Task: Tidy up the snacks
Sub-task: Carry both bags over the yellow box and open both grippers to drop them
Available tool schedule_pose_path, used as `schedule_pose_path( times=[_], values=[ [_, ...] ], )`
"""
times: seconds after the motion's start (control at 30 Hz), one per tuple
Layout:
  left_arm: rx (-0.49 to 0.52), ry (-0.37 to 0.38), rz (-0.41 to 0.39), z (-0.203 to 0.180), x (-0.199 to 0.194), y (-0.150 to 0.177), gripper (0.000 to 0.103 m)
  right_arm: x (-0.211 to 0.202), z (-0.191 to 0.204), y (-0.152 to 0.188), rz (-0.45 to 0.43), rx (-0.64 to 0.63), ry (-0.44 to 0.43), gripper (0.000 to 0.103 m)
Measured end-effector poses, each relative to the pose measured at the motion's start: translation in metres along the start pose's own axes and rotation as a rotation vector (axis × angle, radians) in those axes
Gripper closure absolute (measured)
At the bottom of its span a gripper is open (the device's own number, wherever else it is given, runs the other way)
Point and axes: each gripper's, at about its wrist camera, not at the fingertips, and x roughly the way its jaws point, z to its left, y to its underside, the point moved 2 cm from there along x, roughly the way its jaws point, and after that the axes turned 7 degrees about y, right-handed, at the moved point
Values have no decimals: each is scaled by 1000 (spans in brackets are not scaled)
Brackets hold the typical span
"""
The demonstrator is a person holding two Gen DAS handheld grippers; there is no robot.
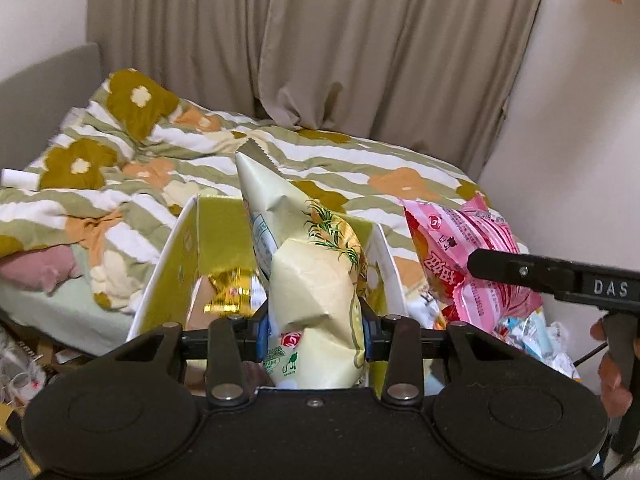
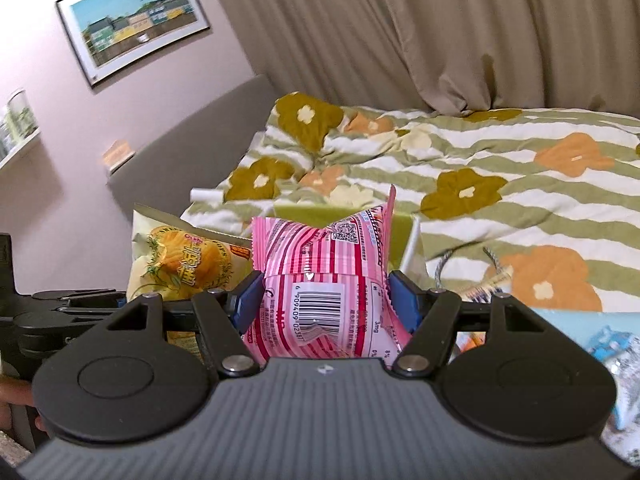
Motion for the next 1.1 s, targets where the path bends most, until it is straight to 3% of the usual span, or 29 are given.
schedule_pose_path(
  times=[0.43, 0.47, 0.5, 0.57, 0.87, 1.1],
  values=[
    [-20, 190, 159, 76, 96, -41, 57, 85, 30, -21, 9, 144, 215, 21],
    [-34, 194, 166, 81, 103, -41, 49, 88, 31, -20, 12, 153, 229, 21],
    [-43, 188, 174, 84, 107, -40, 27, 92, 30, -20, 15, 161, 239, 21],
    [-40, 149, 175, 90, 111, -40, 1, 101, 31, -19, 25, 176, 259, 21],
    [22, 99, 177, 94, 93, -23, 1, 121, 33, -11, 57, 201, 307, 21],
    [-3, 74, 139, 94, 70, -25, 0, 133, 37, -21, 62, 203, 297, 20]
  ],
)
